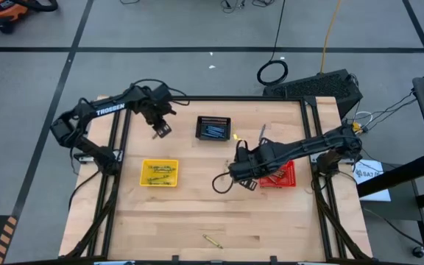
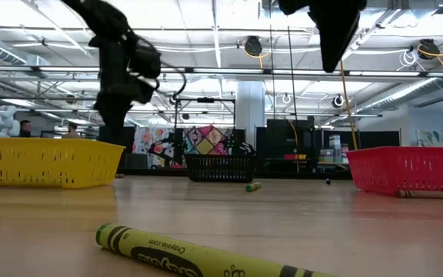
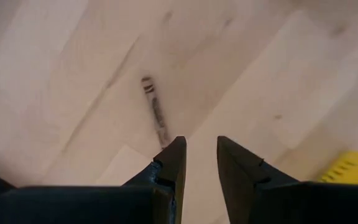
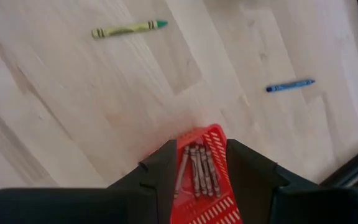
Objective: Sort crayons
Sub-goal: Put the brown crayon into the red bin
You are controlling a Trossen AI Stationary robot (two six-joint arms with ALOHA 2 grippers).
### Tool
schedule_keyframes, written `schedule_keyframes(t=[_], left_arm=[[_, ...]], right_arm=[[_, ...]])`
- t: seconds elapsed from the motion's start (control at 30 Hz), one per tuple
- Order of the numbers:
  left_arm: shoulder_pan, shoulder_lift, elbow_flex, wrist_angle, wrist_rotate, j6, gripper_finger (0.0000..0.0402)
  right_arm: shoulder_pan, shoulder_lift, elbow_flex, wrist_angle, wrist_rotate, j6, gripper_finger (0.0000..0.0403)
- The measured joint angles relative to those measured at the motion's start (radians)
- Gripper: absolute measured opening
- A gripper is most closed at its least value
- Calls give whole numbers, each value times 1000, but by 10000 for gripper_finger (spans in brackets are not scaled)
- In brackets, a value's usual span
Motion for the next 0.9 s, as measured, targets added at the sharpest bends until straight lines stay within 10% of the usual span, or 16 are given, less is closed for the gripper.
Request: schedule_keyframes(t=[0.33,0.57,0.9], left_arm=[[83,0,-212,213,-16,28,83],[84,0,-216,218,-217,95,82],[81,0,-216,261,-147,95,81]], right_arm=[[8,0,-24,-39,-1,49,125],[8,0,-24,-36,1,46,125],[7,0,-24,-36,3,39,125]])
